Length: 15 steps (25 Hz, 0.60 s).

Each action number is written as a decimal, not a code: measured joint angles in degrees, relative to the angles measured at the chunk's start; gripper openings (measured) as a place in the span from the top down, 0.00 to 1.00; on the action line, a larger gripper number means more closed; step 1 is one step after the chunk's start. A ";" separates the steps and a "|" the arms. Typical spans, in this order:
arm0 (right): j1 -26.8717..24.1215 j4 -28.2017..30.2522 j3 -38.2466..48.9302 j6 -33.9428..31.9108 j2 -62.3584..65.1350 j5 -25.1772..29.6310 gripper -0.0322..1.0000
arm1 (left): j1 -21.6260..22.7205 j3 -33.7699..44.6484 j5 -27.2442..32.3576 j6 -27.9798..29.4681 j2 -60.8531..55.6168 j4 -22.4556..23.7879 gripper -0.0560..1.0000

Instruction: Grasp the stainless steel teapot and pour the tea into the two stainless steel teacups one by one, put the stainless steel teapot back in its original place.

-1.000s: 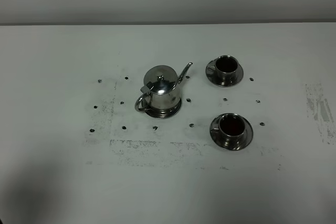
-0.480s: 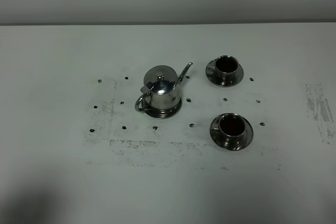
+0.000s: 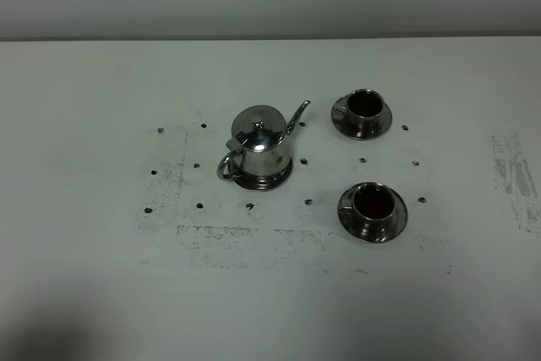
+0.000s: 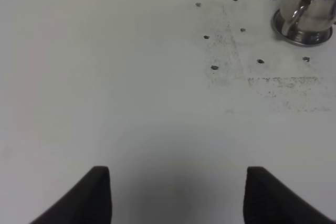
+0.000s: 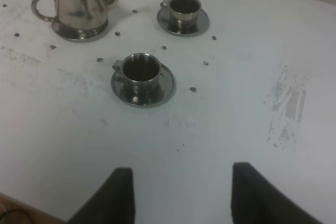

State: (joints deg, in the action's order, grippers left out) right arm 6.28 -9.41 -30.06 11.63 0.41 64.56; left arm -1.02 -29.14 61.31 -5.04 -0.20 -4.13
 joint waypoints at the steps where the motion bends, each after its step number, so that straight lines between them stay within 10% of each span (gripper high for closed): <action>1: 0.00 0.00 0.00 0.00 0.00 0.00 0.57 | 0.00 0.00 0.00 0.00 0.00 0.00 0.45; 15: 0.00 0.00 0.00 0.00 0.00 0.00 0.57 | 0.00 0.00 0.00 0.05 0.00 0.00 0.45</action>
State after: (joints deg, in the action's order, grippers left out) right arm 6.28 -9.41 -30.06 11.63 0.41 64.56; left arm -1.02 -29.14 61.31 -4.98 -0.20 -4.13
